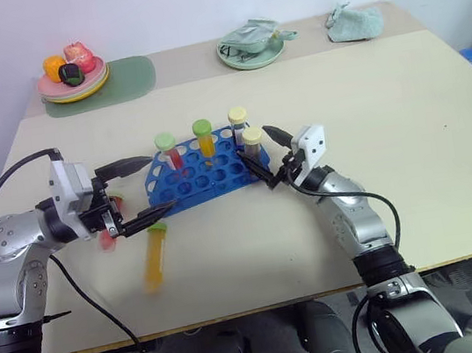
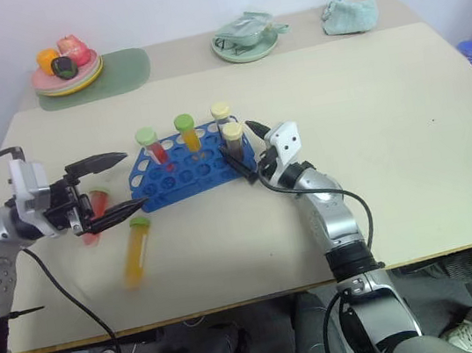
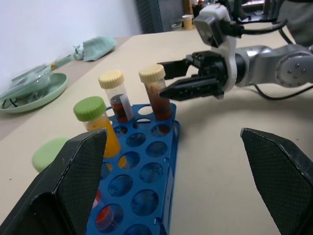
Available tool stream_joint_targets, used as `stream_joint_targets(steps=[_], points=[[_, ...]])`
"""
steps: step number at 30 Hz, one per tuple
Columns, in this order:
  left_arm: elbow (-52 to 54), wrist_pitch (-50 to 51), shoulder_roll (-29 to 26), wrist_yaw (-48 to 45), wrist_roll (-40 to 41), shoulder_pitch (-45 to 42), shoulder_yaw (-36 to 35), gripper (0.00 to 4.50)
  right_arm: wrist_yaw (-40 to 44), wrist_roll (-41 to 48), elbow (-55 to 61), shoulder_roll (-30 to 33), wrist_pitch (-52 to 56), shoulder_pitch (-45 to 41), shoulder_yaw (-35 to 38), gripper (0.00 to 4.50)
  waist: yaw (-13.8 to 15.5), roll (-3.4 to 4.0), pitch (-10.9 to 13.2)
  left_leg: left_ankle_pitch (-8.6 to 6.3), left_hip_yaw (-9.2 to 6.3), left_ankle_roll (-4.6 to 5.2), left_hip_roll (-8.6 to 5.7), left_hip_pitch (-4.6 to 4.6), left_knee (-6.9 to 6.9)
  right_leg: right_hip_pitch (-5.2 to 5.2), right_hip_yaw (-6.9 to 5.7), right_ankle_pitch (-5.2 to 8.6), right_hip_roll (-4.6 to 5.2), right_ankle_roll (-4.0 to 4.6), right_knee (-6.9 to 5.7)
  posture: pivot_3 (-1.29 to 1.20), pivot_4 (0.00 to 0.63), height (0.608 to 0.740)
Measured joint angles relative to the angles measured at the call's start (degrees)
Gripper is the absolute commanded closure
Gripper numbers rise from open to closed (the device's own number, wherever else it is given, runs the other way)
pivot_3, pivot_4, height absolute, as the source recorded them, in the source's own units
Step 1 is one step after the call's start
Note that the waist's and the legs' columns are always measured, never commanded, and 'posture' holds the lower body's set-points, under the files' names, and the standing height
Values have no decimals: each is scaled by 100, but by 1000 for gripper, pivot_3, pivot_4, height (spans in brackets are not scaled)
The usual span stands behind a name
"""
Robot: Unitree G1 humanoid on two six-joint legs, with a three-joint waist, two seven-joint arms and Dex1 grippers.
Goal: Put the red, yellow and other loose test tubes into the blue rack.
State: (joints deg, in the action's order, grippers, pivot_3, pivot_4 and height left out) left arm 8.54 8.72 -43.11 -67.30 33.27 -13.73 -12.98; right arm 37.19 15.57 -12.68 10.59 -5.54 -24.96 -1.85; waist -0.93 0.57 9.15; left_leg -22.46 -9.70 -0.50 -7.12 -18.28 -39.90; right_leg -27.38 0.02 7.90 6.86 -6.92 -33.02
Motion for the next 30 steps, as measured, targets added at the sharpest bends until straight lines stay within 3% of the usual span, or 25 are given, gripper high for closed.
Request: stream_joint_targets(steps=[12, 18, 26, 30], points=[[768, 678, -324, 276, 232, 587, -200, 0, 1655, 1213, 2022, 2503, 1725, 885, 622, 57, 36, 2, 2, -4, 6, 6, 4, -2, 1, 4, 1, 0, 0, 0, 8, 0, 150, 740], [1351, 1794, -663, 1180, 230, 893, -359, 0, 2692, 2056, 2547, 3620, 2687, 997, 973, 57, 48, 0, 2, -6, 8, 10, 9, 0, 1, 15, 0, -3, -3, 2, 43, 0, 150, 740], [2571, 5013, -1279, 3090, 1133, 970, -1365, 0, 3615, 2353, 2567, 4042, 3090, 552, 916, 57, 43, -3, 5, -7, 10, 10, 9, -1, 3, 15, 0, -5, -4, 2, 50, 0, 150, 740], [2962, 6822, -829, 4270, 2106, 391, -1744, 0, 3869, 2324, 2460, 4023, 3049, 245, 786, 57, 108, -8, 7, -7, 8, 7, 10, 0, -1, 16, -1, -6, -4, 4, 46, 0, 150, 740]])
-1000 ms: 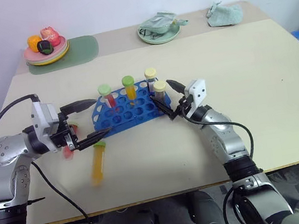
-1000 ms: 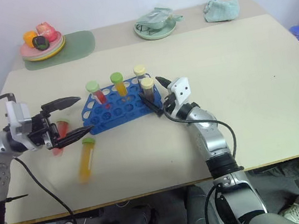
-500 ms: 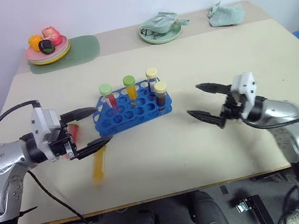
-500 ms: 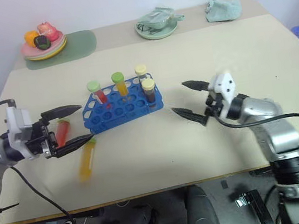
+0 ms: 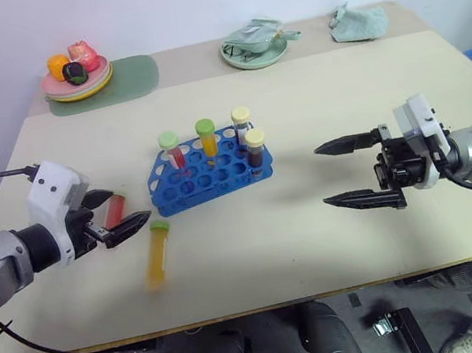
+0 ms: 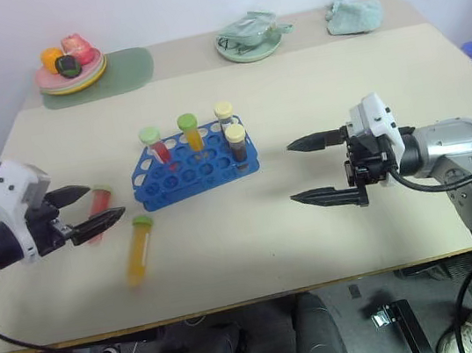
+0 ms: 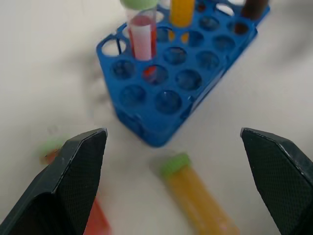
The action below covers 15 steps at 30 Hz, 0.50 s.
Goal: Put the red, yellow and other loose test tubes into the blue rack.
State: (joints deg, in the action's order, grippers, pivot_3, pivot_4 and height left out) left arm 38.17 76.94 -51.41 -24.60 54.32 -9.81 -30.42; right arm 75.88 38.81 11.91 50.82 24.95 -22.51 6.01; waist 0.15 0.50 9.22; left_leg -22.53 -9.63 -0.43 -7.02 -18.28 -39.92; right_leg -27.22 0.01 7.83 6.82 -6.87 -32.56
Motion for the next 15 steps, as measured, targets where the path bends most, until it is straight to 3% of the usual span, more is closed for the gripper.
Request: stream_joint_targets(steps=[5, 8, 15], points=[[476, 1211, 65, 854, 61, -185, -11, 0, 23, -10, 10, -72, 131, -90, -141, 57, 52, 1, 0, -3, 2, -5, -1, -1, 0, -3, 1, 0, 0, 1, 0, 0, 150, 740], [606, 1508, -214, 1315, 42, -155, 237, 0, -4, 20, 12, -100, 205, -162, -140, 57, 59, 0, 0, -4, 2, -7, -1, 0, -2, -2, 2, 0, 0, 1, -2, 0, 150, 740], [-638, 1509, -298, 2693, 1575, -644, 784, 0, -141, 26, 224, -187, 319, -48, -138, 57, 67, -6, 2, -3, -4, -12, -1, -2, -6, -5, 1, -1, 0, 2, -8, 0, 150, 740]])
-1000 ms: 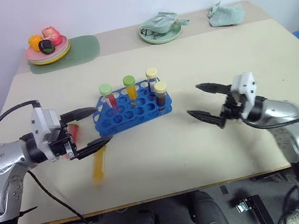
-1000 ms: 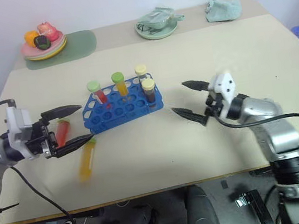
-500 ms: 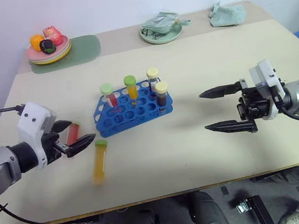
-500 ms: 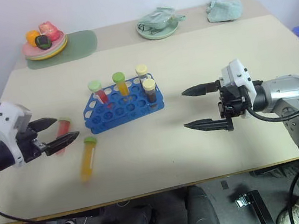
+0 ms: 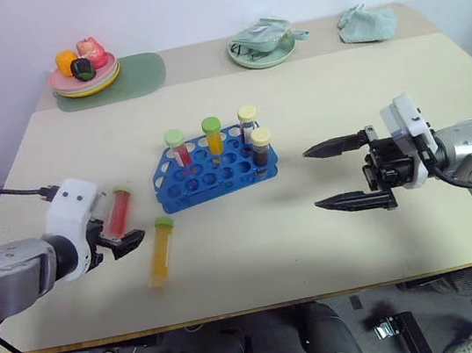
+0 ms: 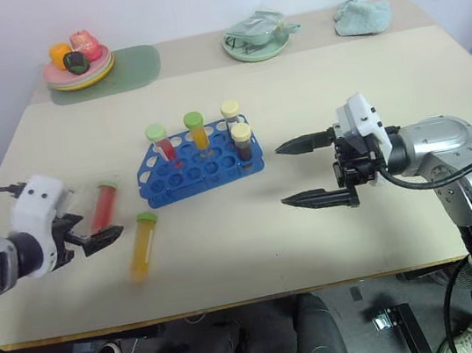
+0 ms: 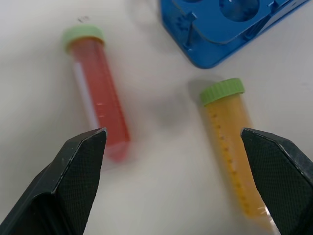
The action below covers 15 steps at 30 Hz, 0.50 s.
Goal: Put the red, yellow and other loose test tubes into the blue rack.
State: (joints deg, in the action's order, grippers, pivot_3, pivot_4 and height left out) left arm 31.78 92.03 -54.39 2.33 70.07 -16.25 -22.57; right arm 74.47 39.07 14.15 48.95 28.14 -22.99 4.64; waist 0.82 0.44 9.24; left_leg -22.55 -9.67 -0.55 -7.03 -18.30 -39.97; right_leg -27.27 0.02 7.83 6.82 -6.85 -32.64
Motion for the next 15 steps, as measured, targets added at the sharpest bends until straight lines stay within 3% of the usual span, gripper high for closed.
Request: stream_joint_targets(steps=[4, 8, 10, 15], points=[[-731, -134, -653, 1118, 1518, -227, 537, 0, -137, 9, 155, -2, 106, 36, 12, 57, -12, 1, 0, -2, 0, -5, 1, 0, 2, -8, 3, 1, -2, 1, -19, 0, 150, 740], [-1235, -1319, -1785, 2339, 3686, -90, 1651, 0, -262, 46, 234, -8, 161, 84, 28, 57, -7, 1, 6, -5, 7, -9, 0, 0, 1, -16, 13, 2, -1, 2, -35, 0, 150, 740], [-1320, -1741, -2017, 2431, 4074, -102, 2019, 0, -313, 63, 292, -17, 192, 111, 32, 57, 7, 4, 7, -4, 9, -9, -1, 1, 0, -15, 14, 2, -2, 2, -38, 0, 150, 740], [-1444, -2249, -1982, 2668, 4213, -417, 2638, 0, -385, 66, 381, -21, 197, 264, 46, 57, -1, 3, 6, -4, 13, -9, -1, 2, -1, -14, 14, 2, -3, 2, -38, 0, 150, 740]])
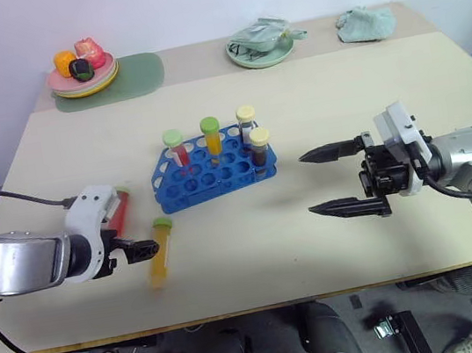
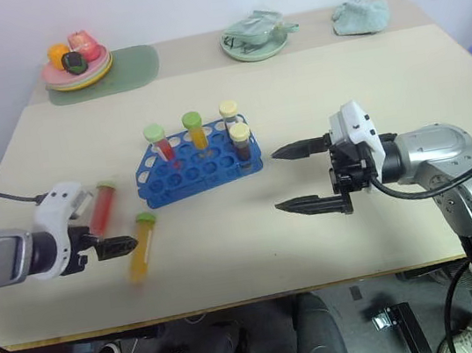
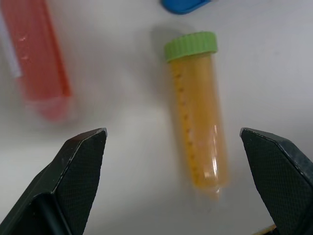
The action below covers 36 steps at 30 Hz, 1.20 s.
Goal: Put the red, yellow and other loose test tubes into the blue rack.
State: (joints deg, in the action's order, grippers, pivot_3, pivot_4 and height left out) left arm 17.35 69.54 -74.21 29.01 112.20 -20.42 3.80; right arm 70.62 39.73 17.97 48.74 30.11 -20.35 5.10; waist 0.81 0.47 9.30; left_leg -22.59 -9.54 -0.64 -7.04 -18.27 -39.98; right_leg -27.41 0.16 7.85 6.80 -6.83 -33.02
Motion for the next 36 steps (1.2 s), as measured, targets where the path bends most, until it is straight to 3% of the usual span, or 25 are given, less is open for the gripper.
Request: stream_joint_targets(steps=[5, 19, 21, 25, 36], points=[[-217, -227, 351, 477, 32, -144, 250, 0, -26, -4, 3, -29, -16, 60, 0, 57, -3, 1, -1, 1, 1, -1, 1, 1, 0, -1, 2, 0, -2, 0, 0, 0, 150, 740], [-287, -141, 820, 701, 35, -346, 677, 0, -114, -3, 102, -34, -8, 110, -1, 57, 2, 0, -1, 1, 1, -1, 0, 1, -2, 0, 3, 0, -1, 0, 0, 0, 150, 740], [-287, -147, 843, 809, 35, -433, 681, 798, -128, -3, 114, -34, -6, 151, -1, 0, 5, 0, -1, 1, 2, 0, 0, 1, -2, 1, 3, 0, -1, 0, 0, 0, 150, 740], [-288, -201, 1019, 1056, 41, -426, 681, 2822, -174, -3, 142, -34, -4, 152, -1, 0, 2, 0, -1, 1, 2, -1, 0, 2, -2, 0, 4, 0, -1, 0, -1, 0, 150, 740], [-304, -302, 1270, 1427, 93, -276, 602, 2822, -237, -16, 147, -33, -18, 158, 1, 0, 6, 0, -2, 1, 5, -1, 0, 7, -3, 4, 8, 0, -1, 0, -1, 0, 150, 740]])
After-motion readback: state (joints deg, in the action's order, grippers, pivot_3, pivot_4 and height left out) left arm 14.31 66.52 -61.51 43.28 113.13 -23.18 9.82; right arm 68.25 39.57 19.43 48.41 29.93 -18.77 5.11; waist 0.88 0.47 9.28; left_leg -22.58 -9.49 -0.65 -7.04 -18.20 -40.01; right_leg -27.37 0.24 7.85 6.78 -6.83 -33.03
